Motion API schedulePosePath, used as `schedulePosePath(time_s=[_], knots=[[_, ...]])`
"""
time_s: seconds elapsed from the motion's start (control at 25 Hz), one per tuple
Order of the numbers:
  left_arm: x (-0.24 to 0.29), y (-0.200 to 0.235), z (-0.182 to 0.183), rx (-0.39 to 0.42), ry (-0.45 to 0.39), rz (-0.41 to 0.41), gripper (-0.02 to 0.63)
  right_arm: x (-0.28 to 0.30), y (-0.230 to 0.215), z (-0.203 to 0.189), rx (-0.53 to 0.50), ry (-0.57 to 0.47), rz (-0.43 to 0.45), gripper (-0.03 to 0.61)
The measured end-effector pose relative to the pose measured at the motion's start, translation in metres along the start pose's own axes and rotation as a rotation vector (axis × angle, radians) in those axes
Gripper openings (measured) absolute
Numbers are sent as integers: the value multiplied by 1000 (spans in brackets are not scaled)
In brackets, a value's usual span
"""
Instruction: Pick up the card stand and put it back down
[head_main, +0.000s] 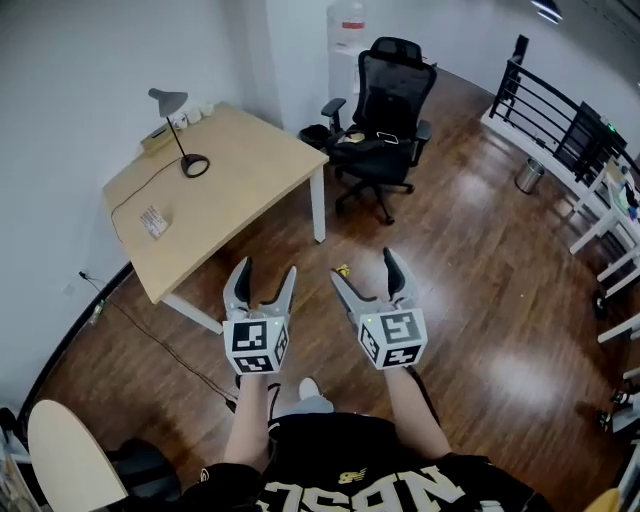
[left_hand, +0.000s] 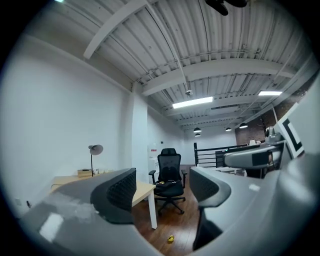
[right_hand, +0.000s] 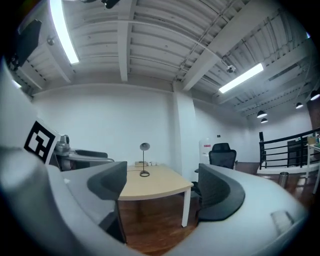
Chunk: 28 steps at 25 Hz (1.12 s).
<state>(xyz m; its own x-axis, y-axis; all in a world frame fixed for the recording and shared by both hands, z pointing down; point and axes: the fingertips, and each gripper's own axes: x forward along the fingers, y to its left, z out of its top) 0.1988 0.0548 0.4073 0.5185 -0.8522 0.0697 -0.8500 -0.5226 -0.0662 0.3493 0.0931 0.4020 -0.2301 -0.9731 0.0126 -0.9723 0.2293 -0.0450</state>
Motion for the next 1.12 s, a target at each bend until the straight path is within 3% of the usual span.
schedulePosePath(time_s=[0.16, 0.32, 0.52, 0.72, 1.12], knots=[[12, 76, 23, 11, -43, 67, 334, 78, 44, 31, -29, -38, 79, 439], [6, 155, 28, -37, -66, 178, 333, 139, 104, 45, -66, -47, 186, 436], [-5, 222, 5, -79, -34, 287, 333, 203, 171, 20, -90, 17, 334, 430], [-25, 302, -22, -117, -3, 449, 333, 267, 235, 10, -100, 24, 492, 428], [-26, 453, -52, -114, 44, 716, 333, 411, 343, -14, -99, 29, 772, 428]])
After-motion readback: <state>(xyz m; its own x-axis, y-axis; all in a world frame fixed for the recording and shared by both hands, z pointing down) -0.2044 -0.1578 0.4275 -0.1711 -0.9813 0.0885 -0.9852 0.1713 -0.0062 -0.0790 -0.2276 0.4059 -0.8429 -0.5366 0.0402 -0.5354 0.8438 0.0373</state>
